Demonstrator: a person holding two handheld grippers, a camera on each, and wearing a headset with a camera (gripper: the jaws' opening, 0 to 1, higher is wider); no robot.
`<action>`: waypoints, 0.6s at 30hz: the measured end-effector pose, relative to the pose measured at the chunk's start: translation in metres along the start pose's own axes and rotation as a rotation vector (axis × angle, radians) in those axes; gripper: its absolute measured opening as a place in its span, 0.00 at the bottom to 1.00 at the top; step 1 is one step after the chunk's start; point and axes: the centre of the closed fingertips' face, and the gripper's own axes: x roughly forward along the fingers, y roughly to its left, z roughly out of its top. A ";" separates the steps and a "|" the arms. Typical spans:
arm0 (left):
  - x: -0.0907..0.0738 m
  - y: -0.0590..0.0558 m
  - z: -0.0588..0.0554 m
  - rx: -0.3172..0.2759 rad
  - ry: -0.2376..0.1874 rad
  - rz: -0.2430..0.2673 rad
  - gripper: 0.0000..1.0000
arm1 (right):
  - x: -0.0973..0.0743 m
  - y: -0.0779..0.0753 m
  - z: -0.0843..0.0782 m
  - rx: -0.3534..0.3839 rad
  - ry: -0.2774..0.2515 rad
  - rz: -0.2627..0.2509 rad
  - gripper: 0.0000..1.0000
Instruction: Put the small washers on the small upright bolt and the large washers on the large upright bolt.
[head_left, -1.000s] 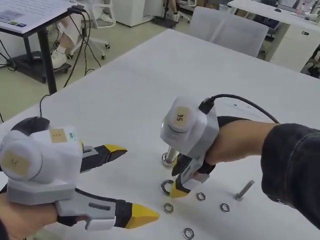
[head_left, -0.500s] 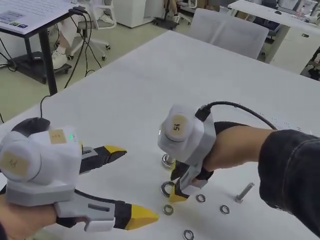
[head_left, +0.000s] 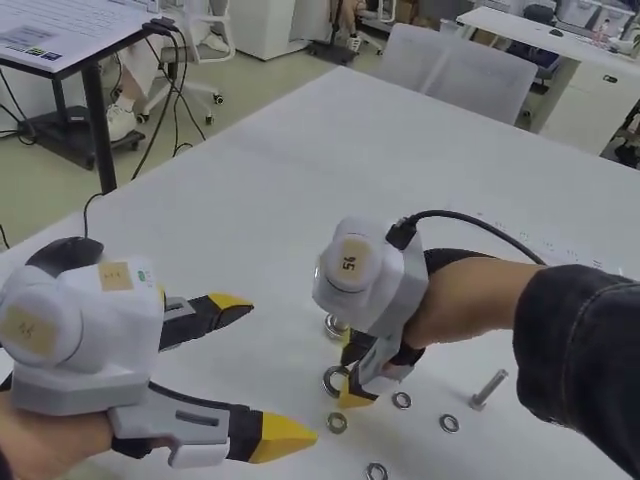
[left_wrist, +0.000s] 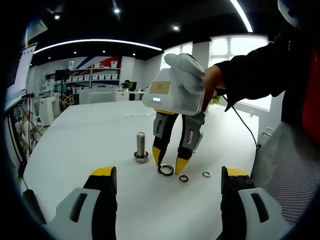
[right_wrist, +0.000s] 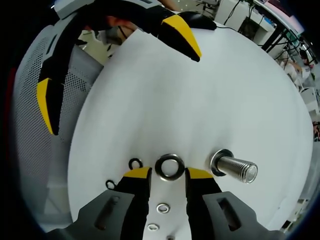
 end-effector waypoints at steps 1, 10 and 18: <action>0.000 0.000 0.000 0.001 -0.002 0.001 0.86 | 0.000 0.000 0.000 0.001 -0.001 0.001 0.28; 0.000 -0.001 0.000 -0.001 -0.003 0.006 0.86 | 0.000 -0.001 0.000 -0.002 -0.009 -0.001 0.25; 0.001 0.000 -0.002 -0.002 0.001 0.007 0.85 | 0.000 0.000 0.001 -0.009 -0.009 0.002 0.25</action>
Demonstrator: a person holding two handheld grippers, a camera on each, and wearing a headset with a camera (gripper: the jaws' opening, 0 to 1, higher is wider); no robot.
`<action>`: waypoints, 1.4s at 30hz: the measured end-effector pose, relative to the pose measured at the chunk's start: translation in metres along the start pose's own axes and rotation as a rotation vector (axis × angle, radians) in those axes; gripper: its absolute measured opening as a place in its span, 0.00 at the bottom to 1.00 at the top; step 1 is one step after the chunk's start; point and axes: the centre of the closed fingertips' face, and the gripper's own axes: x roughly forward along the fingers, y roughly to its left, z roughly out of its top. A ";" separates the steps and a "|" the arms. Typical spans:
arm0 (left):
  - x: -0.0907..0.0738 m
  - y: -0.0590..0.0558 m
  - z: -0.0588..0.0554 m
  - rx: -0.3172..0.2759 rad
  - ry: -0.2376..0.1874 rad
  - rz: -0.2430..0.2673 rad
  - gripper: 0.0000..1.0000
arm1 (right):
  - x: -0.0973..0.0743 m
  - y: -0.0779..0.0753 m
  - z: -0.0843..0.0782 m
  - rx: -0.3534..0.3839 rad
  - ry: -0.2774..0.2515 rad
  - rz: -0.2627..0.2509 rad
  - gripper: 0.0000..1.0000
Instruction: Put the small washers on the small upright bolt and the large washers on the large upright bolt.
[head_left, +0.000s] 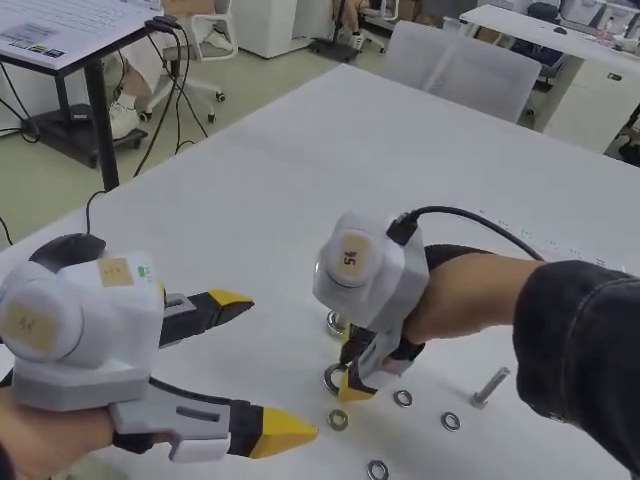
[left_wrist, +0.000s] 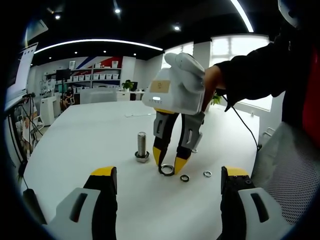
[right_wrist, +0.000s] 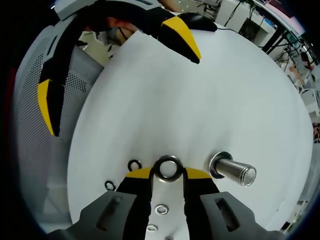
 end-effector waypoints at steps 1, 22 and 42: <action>0.000 0.000 0.000 -0.001 0.001 -0.001 0.85 | 0.000 0.000 0.000 0.000 0.000 0.000 0.25; 0.003 0.000 0.001 0.002 0.007 -0.005 0.85 | -0.009 -0.004 -0.006 0.012 0.003 -0.009 0.24; 0.006 0.002 0.000 0.003 0.014 -0.010 0.85 | -0.038 -0.009 -0.019 0.050 -0.009 -0.049 0.24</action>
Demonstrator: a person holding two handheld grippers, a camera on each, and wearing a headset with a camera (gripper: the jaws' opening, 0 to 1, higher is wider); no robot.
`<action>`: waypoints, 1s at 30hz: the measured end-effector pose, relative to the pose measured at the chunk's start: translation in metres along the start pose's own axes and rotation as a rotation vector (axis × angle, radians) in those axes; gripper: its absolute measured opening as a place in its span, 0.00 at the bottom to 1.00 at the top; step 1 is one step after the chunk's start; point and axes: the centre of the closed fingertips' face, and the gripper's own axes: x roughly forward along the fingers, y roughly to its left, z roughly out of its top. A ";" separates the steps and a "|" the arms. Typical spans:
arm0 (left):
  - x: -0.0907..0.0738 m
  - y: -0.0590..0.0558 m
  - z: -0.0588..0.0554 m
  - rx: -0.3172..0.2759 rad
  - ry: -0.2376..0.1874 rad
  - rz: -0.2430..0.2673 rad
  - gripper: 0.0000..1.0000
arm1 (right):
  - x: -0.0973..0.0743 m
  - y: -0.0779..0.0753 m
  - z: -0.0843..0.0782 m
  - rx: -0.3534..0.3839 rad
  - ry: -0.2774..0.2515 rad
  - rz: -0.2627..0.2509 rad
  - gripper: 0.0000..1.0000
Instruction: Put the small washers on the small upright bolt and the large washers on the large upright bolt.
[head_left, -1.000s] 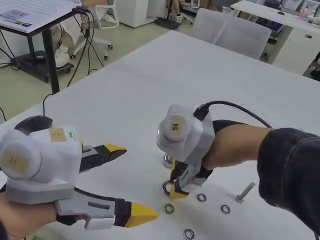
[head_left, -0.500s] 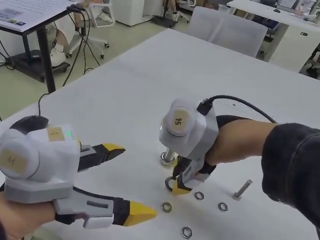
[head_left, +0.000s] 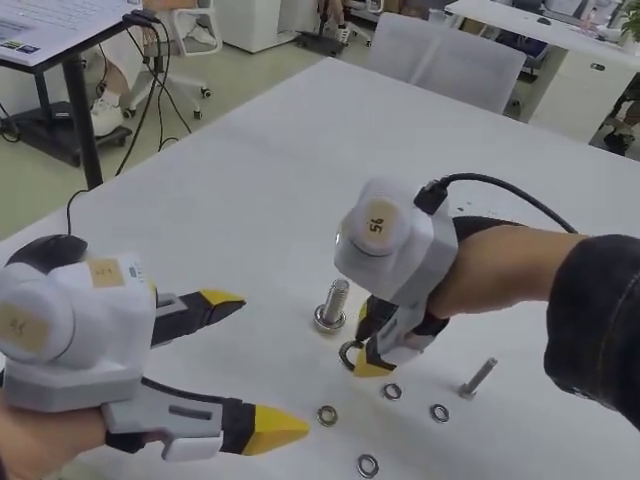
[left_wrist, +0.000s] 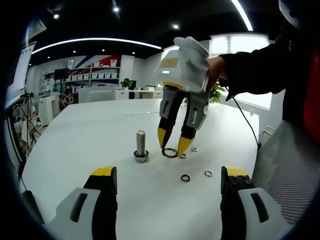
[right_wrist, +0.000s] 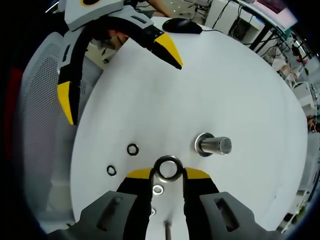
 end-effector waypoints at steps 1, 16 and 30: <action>0.000 0.000 0.000 0.002 0.002 0.001 0.85 | -0.003 -0.001 -0.001 0.002 -0.003 -0.006 0.24; 0.007 0.002 0.001 0.007 0.009 0.001 0.85 | -0.025 -0.011 -0.010 0.006 -0.011 -0.050 0.24; 0.010 0.008 -0.003 0.028 0.020 0.016 0.85 | -0.044 -0.021 -0.008 0.002 -0.035 -0.095 0.24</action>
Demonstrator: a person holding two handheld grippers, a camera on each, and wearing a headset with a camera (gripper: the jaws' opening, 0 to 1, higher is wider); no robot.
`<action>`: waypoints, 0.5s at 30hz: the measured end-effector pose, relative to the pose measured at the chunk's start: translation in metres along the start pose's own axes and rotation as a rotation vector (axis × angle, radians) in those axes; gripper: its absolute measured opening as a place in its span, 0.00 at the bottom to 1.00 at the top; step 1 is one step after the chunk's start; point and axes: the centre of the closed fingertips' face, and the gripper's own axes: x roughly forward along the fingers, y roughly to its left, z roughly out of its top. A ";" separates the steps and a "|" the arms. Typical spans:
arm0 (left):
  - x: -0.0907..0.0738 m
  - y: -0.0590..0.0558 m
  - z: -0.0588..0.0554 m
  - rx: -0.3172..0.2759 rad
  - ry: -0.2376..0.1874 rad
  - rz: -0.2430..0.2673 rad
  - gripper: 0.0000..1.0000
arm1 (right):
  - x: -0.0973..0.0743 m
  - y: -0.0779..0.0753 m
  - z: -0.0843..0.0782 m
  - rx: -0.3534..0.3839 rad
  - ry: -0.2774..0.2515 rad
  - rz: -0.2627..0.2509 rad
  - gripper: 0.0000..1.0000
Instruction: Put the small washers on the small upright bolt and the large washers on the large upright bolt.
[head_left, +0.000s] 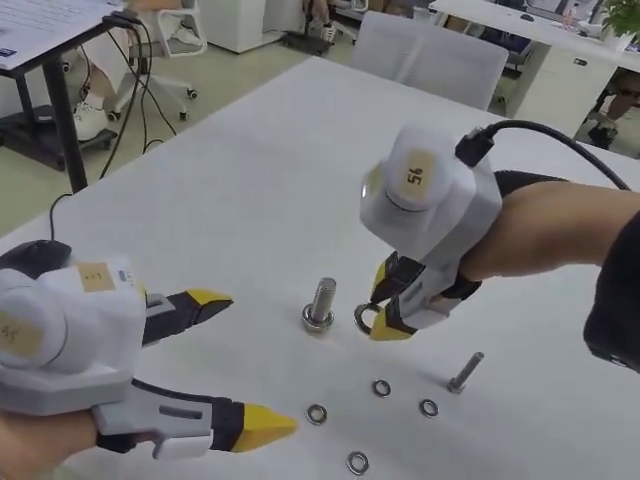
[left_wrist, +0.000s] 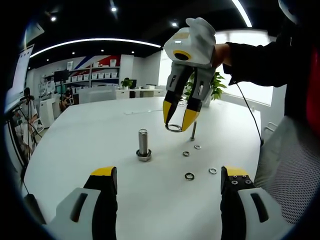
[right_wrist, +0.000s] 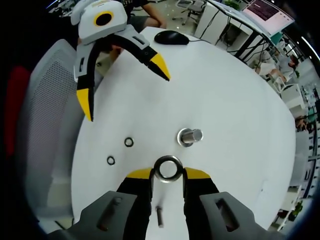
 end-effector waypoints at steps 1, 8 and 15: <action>0.000 0.000 0.000 0.002 0.000 0.002 0.85 | -0.001 -0.001 0.000 -0.002 -0.001 -0.002 0.24; 0.001 0.003 -0.003 0.016 0.008 0.009 0.85 | -0.007 -0.004 0.007 -0.012 -0.015 -0.012 0.24; 0.001 0.005 -0.005 0.030 0.013 0.016 0.85 | -0.011 -0.008 0.015 -0.021 -0.028 -0.027 0.24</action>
